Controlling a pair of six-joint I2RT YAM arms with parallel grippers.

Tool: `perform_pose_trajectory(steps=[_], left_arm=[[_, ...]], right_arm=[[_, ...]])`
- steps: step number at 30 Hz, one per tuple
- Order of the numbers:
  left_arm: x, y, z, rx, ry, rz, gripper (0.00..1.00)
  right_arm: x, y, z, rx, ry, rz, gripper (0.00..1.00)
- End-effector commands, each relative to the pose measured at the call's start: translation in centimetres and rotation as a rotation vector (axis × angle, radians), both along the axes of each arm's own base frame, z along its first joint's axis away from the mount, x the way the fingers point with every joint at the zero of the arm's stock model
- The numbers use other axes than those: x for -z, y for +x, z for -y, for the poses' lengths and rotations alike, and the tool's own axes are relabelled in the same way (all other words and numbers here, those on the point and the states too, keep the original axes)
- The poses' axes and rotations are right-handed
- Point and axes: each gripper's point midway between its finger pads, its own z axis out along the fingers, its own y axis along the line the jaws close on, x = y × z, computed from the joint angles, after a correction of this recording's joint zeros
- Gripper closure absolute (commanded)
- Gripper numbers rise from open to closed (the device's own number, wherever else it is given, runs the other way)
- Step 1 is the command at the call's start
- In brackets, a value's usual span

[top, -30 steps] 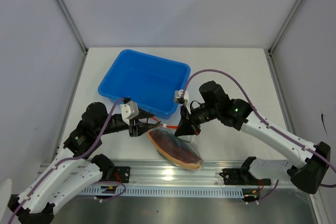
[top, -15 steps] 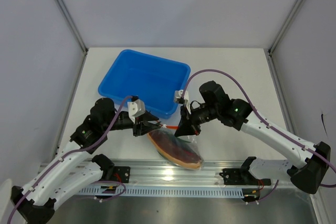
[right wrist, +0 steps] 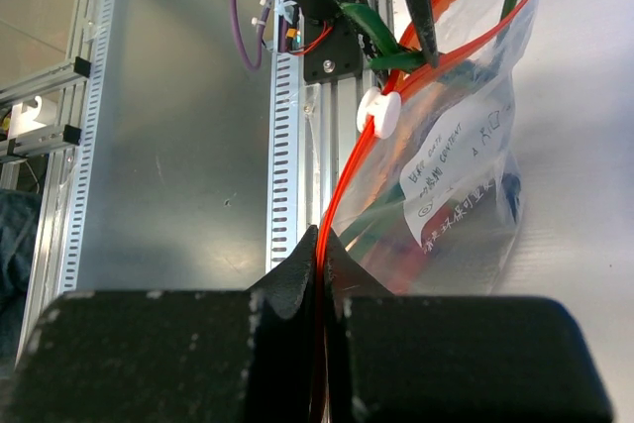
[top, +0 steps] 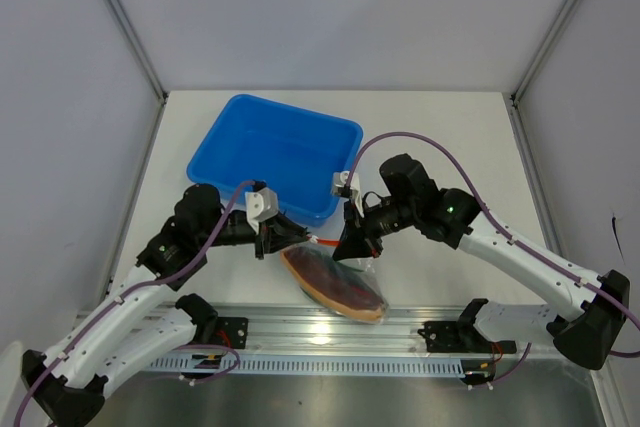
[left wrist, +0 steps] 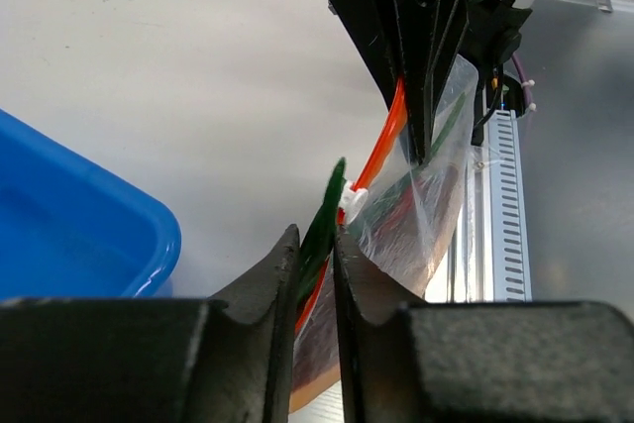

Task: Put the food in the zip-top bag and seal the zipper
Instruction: Adjust the fake vegetable in the zipper food storage bag.

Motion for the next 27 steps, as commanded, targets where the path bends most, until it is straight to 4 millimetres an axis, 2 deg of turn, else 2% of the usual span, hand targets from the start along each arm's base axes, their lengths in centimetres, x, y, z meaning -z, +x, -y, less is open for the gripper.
perform_pose_trajectory(steps=[1,4,6,8,16,21,27], left_arm=[[-2.8,-0.2,0.5,0.047,-0.051,0.048,0.81],[-2.6,-0.2,0.5,0.051,-0.044,0.045,0.86],[-2.7,-0.2,0.5,0.055,-0.043,0.046,0.95],[-2.7,-0.3,0.5,0.053,-0.040,0.042,0.99],[-2.9,0.7,-0.1,-0.009,0.004,0.064,1.00],[-1.9,0.8,-0.9,-0.033,0.077,0.049,1.00],[-0.5,-0.9,-1.0,0.036,0.097,-0.001,1.00]], right_arm=[[-2.5,-0.3,-0.3,-0.036,0.087,0.052,1.00],[-2.2,-0.2,-0.3,-0.032,0.081,0.050,1.00],[-2.2,-0.3,-0.3,-0.036,0.081,0.049,1.00],[-2.2,-0.3,-0.3,-0.038,0.080,0.047,1.00],[-2.5,-0.5,-0.3,-0.051,0.091,0.051,1.00],[-3.0,-0.4,-0.3,-0.046,0.104,0.063,1.00],[-3.6,0.2,-0.2,-0.020,0.121,0.082,1.00]])
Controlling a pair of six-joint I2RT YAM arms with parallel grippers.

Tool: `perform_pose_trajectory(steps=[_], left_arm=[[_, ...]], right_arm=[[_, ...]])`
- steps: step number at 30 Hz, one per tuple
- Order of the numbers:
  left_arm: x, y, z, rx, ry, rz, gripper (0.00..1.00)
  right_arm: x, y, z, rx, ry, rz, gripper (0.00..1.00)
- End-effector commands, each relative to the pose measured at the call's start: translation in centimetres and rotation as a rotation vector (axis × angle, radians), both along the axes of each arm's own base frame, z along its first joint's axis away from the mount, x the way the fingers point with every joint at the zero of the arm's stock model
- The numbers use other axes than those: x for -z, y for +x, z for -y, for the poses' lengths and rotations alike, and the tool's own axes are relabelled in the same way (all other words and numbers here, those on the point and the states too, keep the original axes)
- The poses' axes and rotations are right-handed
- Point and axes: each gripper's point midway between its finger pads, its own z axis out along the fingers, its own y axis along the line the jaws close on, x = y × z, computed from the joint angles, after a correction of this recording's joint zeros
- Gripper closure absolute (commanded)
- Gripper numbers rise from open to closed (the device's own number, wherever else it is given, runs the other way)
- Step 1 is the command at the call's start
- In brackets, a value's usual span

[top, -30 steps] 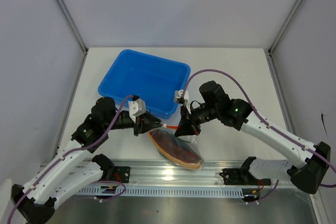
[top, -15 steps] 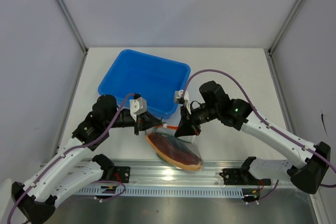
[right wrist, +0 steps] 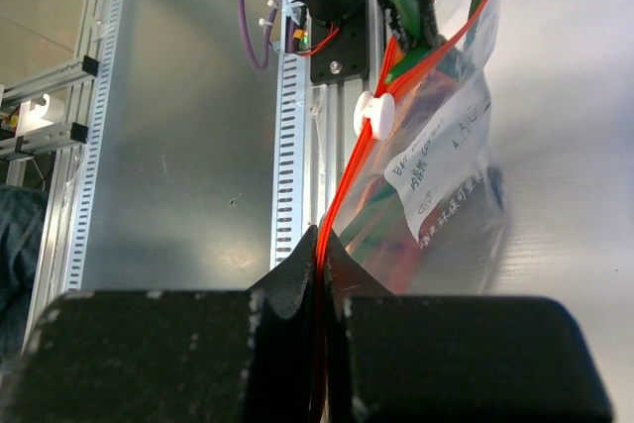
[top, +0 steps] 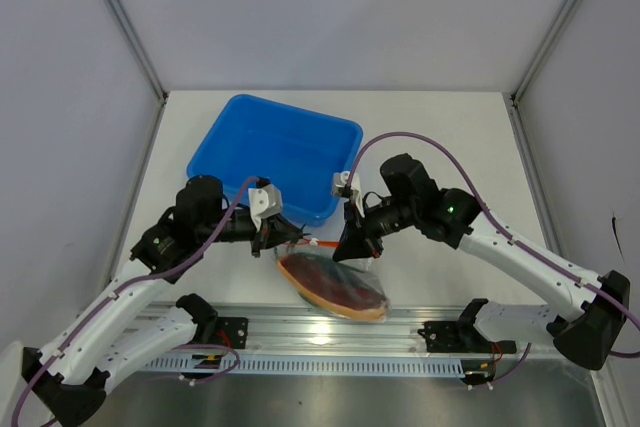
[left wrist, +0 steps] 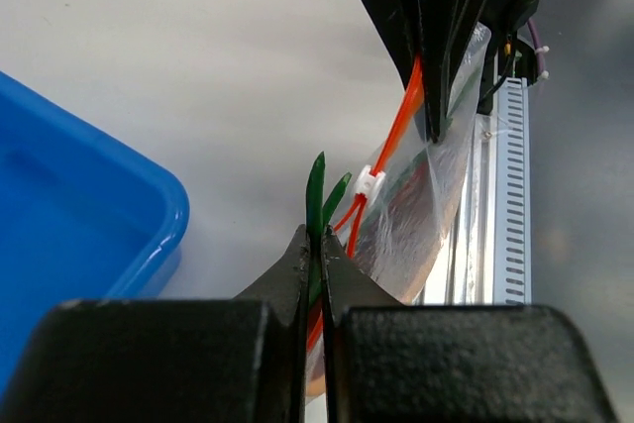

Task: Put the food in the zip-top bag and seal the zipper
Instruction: Adjust the fake vegetable in the zipper food storage bag.

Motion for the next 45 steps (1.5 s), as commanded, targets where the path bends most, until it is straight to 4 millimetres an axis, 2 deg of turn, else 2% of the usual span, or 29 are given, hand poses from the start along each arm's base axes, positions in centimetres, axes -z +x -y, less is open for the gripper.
perform_pose_trajectory(steps=[1,7,12,17,23,27,34,37,45], left_arm=[[-0.1,-1.2,-0.3,0.052,-0.005,0.012,0.99],[0.9,-2.3,-0.3,0.106,0.011,-0.024,1.00],[1.1,-2.2,-0.4,0.099,0.025,-0.019,1.00],[2.7,-2.0,-0.1,0.114,0.085,-0.109,1.00],[3.4,-2.4,0.8,0.165,0.119,-0.157,1.00],[3.5,-2.3,2.4,0.181,0.110,-0.164,1.00],[4.4,-3.0,3.2,0.227,0.152,-0.178,0.99],[3.0,-4.0,3.6,0.310,0.129,-0.183,1.00],[3.2,-3.7,4.4,0.341,0.138,-0.209,0.99]], right_arm=[[-3.4,0.5,-0.2,-0.002,0.113,0.087,1.00],[-4.3,1.2,-0.4,0.021,0.150,0.096,1.00],[-4.5,1.1,-0.3,0.015,0.163,0.086,1.00],[-4.9,0.9,-0.4,0.002,0.185,0.086,1.00],[-5.5,0.6,-0.6,-0.022,0.203,0.076,1.00],[-5.8,0.7,-0.9,-0.029,0.219,0.072,1.00],[-6.8,1.3,-1.3,0.000,0.250,0.066,1.00],[-6.7,1.4,-1.3,0.005,0.244,0.067,1.00],[-7.1,1.6,-0.5,0.017,0.235,0.075,1.00]])
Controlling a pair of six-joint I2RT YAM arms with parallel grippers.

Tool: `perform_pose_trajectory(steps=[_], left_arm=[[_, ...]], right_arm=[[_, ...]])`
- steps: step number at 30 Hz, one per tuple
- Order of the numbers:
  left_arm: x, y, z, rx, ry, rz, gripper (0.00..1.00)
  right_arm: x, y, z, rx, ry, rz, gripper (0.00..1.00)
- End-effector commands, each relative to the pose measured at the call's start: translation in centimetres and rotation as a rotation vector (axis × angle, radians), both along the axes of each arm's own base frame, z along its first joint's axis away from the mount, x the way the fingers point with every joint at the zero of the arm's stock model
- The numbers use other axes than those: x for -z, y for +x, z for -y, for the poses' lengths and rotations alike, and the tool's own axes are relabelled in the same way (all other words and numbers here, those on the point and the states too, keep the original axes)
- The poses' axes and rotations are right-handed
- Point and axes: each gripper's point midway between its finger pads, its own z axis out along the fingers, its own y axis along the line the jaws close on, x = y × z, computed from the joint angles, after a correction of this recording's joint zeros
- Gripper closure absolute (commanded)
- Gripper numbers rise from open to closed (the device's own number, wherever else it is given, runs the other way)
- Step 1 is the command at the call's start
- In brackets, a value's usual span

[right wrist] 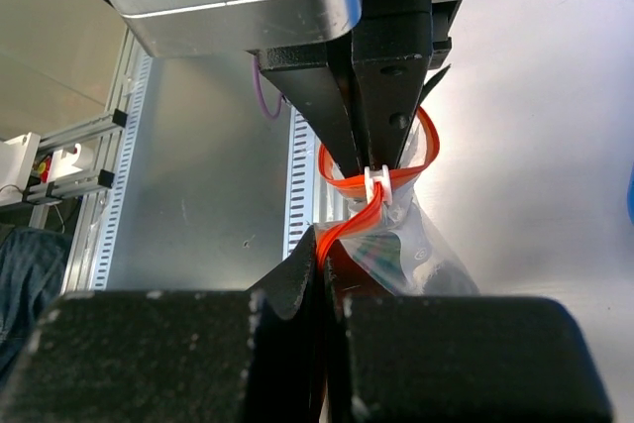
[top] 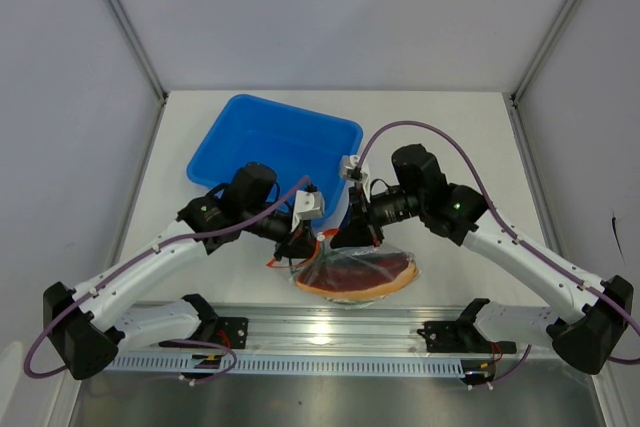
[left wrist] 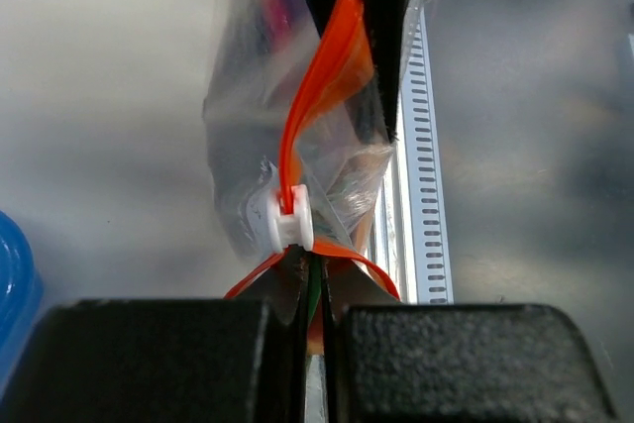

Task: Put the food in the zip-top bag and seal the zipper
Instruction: Adjust the fake vegetable in the zipper food storage bag.

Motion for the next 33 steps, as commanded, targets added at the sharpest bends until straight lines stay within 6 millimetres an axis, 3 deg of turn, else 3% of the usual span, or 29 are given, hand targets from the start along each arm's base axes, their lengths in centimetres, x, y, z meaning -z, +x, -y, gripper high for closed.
perform_pose_trajectory(steps=[1,4,8,12,17,22,28,30,33], left_arm=[[-1.4,-1.0,0.4,0.077,-0.042,0.011,0.99],[-1.4,-2.2,-0.2,0.119,-0.038,-0.006,1.00],[-0.1,-1.9,-1.1,0.077,0.006,0.010,1.00],[-0.4,-2.3,-0.9,0.096,-0.012,-0.015,1.00],[-3.0,0.5,0.5,-0.033,-0.066,0.050,1.00],[-4.4,4.6,1.0,-0.260,-0.086,0.105,0.99],[-5.3,6.4,0.5,-0.400,-0.114,0.130,0.94],[-6.1,6.3,0.3,-0.404,-0.150,0.157,0.88],[-5.8,5.8,0.1,-0.393,-0.156,0.161,0.76]], right_arm=[[-4.0,0.1,0.0,-0.013,0.117,0.106,1.00],[-3.6,0.6,0.1,0.010,0.099,0.111,1.00],[-3.9,0.6,0.1,0.005,0.111,0.112,1.00],[-4.1,1.0,0.1,0.010,0.109,0.114,1.00],[-3.2,0.5,0.1,-0.008,0.101,0.092,1.00],[-2.1,-0.1,0.1,-0.021,0.084,0.072,1.00],[-1.5,-0.9,0.2,-0.036,0.073,0.063,1.00],[-1.5,-0.9,0.2,-0.037,0.074,0.064,1.00],[-1.5,-1.0,0.2,-0.039,0.076,0.066,1.00]])
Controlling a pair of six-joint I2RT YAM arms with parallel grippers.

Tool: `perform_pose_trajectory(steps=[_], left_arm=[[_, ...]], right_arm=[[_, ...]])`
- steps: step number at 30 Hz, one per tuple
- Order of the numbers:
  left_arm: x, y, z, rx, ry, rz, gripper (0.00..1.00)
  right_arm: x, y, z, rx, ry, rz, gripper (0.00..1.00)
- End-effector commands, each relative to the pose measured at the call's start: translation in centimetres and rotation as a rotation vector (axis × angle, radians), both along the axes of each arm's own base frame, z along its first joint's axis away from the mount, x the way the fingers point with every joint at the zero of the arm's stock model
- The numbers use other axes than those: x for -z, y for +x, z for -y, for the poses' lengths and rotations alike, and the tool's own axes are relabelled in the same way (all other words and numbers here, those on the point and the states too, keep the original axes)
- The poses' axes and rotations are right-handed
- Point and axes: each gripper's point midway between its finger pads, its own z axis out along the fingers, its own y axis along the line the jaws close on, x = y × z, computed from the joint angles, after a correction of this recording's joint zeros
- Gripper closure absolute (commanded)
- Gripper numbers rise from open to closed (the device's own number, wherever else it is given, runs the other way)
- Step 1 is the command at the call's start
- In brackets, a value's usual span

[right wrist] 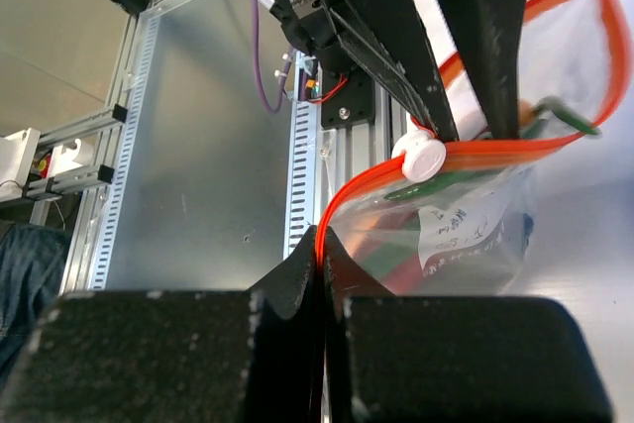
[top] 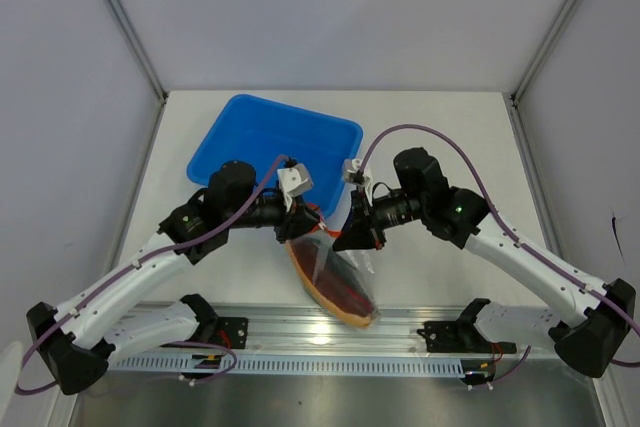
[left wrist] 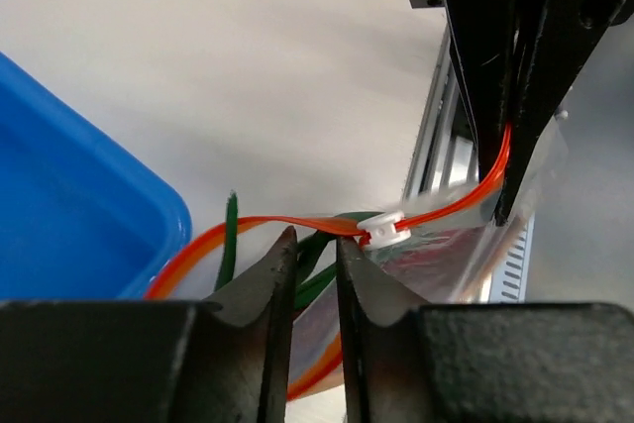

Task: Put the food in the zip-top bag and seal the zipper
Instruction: Adjust the fake vegetable in the zipper food storage bag.

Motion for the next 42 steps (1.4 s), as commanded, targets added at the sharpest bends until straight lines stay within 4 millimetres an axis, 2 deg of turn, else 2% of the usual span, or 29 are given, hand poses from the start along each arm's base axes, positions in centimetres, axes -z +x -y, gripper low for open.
perform_pose_trajectory(steps=[1,7,10,11,17,22,23,26,27,29,30,31,34,39,42], left_arm=[[-2.1,0.4,0.1,-0.028,-0.077,0.062,0.75],[-1.6,-0.7,-0.7,-0.004,-0.068,0.082,0.62],[-1.4,-1.2,-1.4,0.000,-0.058,0.109,0.48],[-1.3,-1.3,-1.6,0.004,-0.053,0.120,0.41],[0.2,-2.4,-2.3,0.058,0.004,0.120,0.35],[1.6,-1.7,-2.9,0.014,0.064,0.098,0.33],[1.0,-1.4,-3.1,-0.008,0.051,0.118,0.32],[1.3,-0.6,-3.7,-0.085,0.043,0.139,0.29],[0.4,-0.3,-4.0,-0.109,0.016,0.171,0.28],[0.4,0.5,-4.7,-0.178,0.014,0.192,0.28],[-0.6,0.7,-5.1,-0.215,-0.016,0.214,0.27],[-0.3,1.2,-5.7,-0.264,-0.007,0.224,0.27],[-1.5,1.3,-6.7,-0.312,-0.053,0.272,0.25],[-1.3,1.3,-7.4,-0.348,-0.058,0.276,0.21],[-2.0,1.1,-7.6,-0.359,-0.094,0.292,0.21]], right_arm=[[-2.3,-0.5,-0.2,-0.035,0.084,0.072,1.00],[-2.3,-0.5,-0.1,-0.034,0.081,0.073,1.00],[-2.1,-0.8,0.1,-0.044,0.074,0.069,1.00],[-2.0,-0.8,0.1,-0.044,0.070,0.064,1.00],[-1.8,-1.0,0.1,-0.060,0.062,0.043,1.00],[-1.9,-1.0,0.2,-0.061,0.063,0.041,1.00],[-1.9,-1.1,0.2,-0.063,0.063,0.037,1.00],[-1.8,-1.1,0.3,-0.066,0.061,0.032,1.00],[-1.8,-1.1,0.4,-0.063,0.058,0.030,1.00],[-1.7,-1.1,0.4,-0.067,0.058,0.029,1.00],[-1.6,-0.9,0.4,-0.071,0.061,0.045,1.00],[-1.5,-0.9,0.5,-0.073,0.060,0.043,1.00],[-1.5,-0.9,0.5,-0.078,0.061,0.037,1.00],[-1.4,-1.0,0.5,-0.091,0.064,0.029,1.00],[-1.3,-1.1,0.5,-0.096,0.059,0.022,1.00]])
